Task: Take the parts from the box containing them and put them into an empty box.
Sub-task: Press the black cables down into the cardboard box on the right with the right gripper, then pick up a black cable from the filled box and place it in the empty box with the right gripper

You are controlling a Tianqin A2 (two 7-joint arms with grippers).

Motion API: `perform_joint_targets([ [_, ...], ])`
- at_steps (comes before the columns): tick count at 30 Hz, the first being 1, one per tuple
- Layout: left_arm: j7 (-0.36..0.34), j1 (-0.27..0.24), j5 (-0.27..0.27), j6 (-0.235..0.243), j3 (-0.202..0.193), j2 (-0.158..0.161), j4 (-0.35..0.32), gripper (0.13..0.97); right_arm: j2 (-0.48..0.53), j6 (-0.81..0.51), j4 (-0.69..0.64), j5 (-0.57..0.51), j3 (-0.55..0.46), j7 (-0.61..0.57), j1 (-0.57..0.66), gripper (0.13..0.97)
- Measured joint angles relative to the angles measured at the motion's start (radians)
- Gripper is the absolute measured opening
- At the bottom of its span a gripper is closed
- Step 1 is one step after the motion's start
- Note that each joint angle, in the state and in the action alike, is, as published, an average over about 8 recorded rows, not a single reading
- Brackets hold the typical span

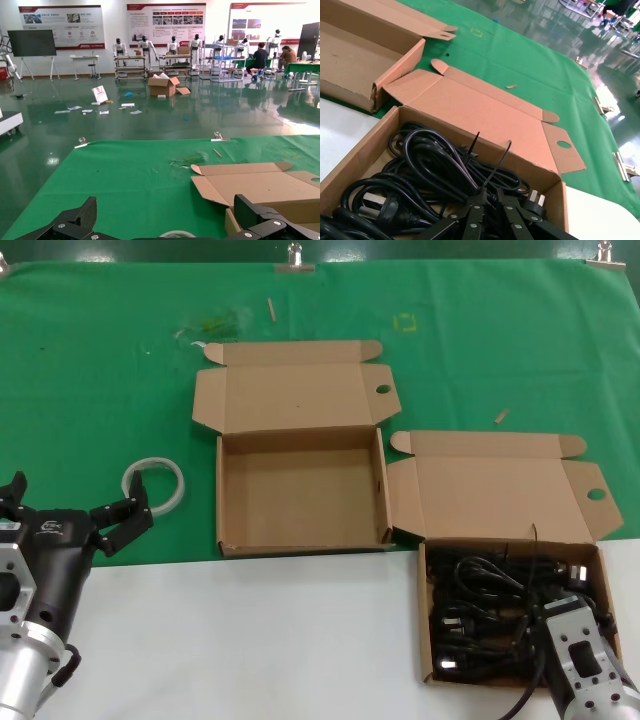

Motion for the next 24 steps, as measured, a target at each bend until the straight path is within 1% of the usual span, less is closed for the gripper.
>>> perform_joint_targets([
  [2,0.0,0.0,0.0,0.0,0.0,0.0,0.0,0.965,0.0,0.004,0.004,0.0,0.0,-0.003,0.001,0.226],
  [10,0.0,0.0,0.0,0.0,0.0,0.0,0.0,0.965,0.0,0.028,0.024,0.0,0.002,-0.022,0.007,0.152],
  [24,0.0,0.0,0.0,0.0,0.0,0.0,0.0,0.965,0.0,0.062,0.065,0.0,0.004,-0.04,0.011,0.14],
])
